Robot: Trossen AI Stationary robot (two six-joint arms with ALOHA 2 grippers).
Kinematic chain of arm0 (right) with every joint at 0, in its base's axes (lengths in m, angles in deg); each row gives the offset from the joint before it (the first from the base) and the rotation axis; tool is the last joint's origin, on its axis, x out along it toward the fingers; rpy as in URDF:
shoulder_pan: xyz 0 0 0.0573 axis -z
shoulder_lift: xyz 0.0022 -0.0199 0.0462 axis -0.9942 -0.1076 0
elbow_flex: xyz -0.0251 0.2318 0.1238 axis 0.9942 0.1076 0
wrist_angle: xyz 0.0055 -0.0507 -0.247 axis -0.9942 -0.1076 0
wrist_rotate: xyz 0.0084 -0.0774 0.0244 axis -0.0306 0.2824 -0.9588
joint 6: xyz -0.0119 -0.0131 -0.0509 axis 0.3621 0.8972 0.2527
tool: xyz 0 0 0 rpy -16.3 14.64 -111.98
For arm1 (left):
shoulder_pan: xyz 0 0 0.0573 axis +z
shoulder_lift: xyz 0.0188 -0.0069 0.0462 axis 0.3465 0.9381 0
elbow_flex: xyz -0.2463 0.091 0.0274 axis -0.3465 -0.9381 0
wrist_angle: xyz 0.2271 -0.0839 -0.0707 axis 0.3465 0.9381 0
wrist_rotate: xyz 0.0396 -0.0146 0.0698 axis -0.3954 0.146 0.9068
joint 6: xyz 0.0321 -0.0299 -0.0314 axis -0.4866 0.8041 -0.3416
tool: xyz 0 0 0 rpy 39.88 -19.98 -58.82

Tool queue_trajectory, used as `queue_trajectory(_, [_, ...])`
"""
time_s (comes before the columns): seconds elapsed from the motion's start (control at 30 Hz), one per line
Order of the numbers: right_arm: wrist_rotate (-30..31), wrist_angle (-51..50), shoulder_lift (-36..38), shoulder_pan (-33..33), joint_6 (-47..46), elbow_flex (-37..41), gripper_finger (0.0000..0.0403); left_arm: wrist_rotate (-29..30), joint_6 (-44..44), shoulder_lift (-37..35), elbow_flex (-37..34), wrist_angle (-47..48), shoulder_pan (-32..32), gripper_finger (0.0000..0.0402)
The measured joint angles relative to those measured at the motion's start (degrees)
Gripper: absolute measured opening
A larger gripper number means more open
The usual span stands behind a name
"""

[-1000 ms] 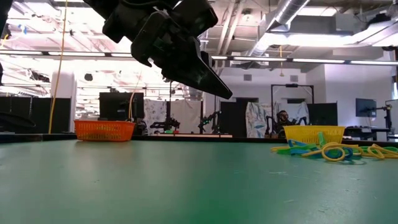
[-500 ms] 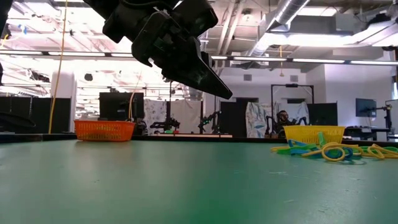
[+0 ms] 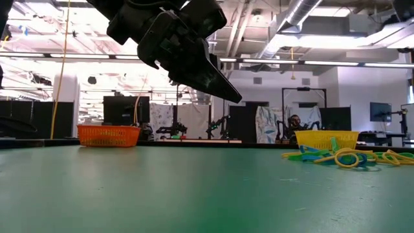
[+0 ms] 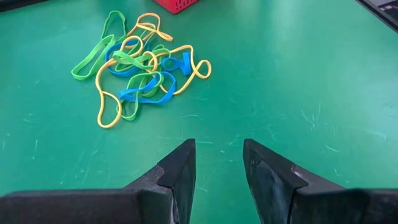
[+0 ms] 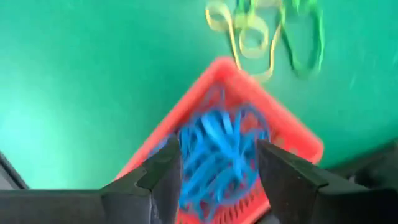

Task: Sort rubber bands into baskets
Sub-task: Put the yellow rubber band into the yellow bin

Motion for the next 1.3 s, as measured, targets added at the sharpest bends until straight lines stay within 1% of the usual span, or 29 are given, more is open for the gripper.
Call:
queue_trajectory(0.13, [7.5,3.7,0.6,0.0,3.6,-1.7,0.0227,0.2,0.0,0.0,0.0,-0.2,0.0,0.0124])
queue_trajectory(0.23, [15.1,7.5,0.5,0.0,7.9,-2.0,0.0227,1.1,-0.2,0.0,0.0,-0.3,0.0,0.0124])
queue_trajectory(0.3, [21.8,10.2,0.5,0.0,11.3,-2.0,0.0227,1.9,-0.2,0.0,0.0,-0.3,0.0,0.0124])
queue_trajectory(0.37, [30.4,13.4,0.5,-0.1,15.3,-2.0,0.0227,2.8,-0.3,0.0,0.0,-0.4,0.1,0.0124])
queue_trajectory(0.47, [43.0,20.3,0.4,-0.6,24.5,-1.5,0.0227,4.0,-0.4,0.0,0.0,-0.4,0.2,0.0124])
queue_trajectory(0.53, [50.1,24.0,0.1,-0.9,30.8,-1.1,0.0227,4.7,-0.5,0.0,0.0,-0.7,0.4,0.0124])
queue_trajectory(0.67, [60.7,29.1,-0.2,-0.4,40.0,-1.1,0.0226,5.5,-0.6,0.0,0.0,-2.2,1.5,0.0124])
queue_trajectory(0.8, [70.0,29.6,-0.2,0.4,41.9,-1.1,0.0226,6.2,-0.7,0.0,0.0,-5.0,3.9,0.0124])
queue_trajectory(0.9, [72.8,29.6,-0.2,1.3,42.0,-1.1,0.0226,5.4,-1.0,0.0,0.0,-7.2,5.9,0.0124])
queue_trajectory(1.13, [73.3,29.3,-0.7,5.3,41.9,-1.1,0.0226,2.1,-2.6,0.1,0.1,-7.6,10.1,0.0124])
queue_trajectory(1.2, [73.3,29.3,-0.6,6.7,41.9,-1.1,0.0226,1.8,-2.6,1.7,1.3,-7.8,10.9,0.0124])
queue_trajectory(1.3, [73.1,29.1,-0.6,8.2,41.9,-1.1,0.0226,-1.3,-2.6,5.9,4.8,-6.6,11.5,0.0124])
